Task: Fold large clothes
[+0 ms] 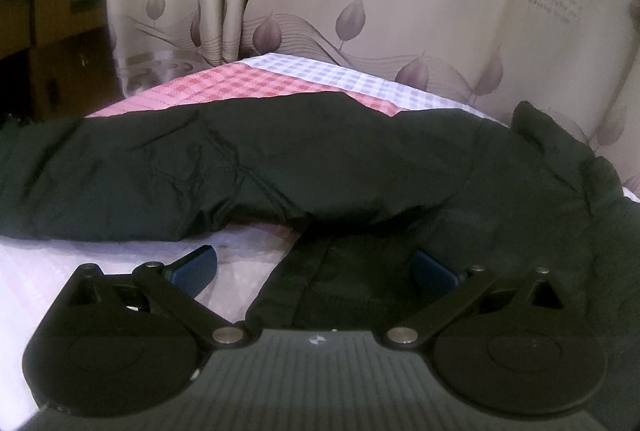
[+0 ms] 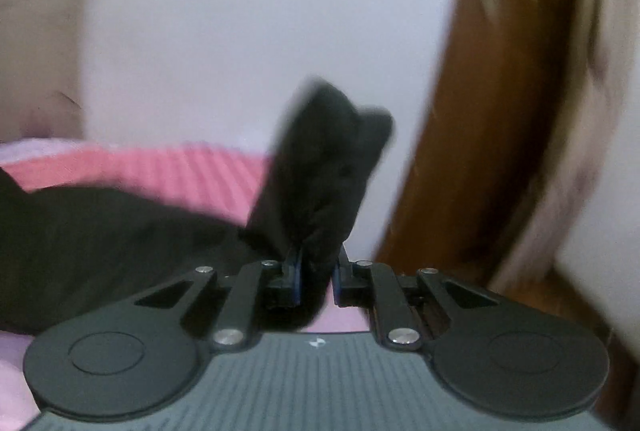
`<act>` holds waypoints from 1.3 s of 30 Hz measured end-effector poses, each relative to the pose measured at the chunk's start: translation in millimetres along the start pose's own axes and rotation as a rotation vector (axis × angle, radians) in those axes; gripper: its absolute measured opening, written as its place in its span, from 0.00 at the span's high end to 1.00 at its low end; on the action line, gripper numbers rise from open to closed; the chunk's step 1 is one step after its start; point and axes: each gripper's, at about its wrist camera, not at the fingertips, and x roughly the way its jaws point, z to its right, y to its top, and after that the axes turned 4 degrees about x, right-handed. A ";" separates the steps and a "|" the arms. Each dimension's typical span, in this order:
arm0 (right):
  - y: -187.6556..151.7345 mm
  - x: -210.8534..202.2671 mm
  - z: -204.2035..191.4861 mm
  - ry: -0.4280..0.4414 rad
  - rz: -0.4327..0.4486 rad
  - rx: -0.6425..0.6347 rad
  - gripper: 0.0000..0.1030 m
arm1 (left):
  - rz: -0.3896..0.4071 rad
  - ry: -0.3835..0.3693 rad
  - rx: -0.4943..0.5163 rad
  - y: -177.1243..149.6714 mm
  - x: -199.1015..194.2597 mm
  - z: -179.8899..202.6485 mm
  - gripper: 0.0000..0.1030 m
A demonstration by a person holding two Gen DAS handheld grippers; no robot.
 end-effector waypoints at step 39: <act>-207.0 -251.4 -34.0 0.829 -0.127 0.025 0.59 | -0.133 -0.316 0.251 -121.9 -167.1 -104.2 0.01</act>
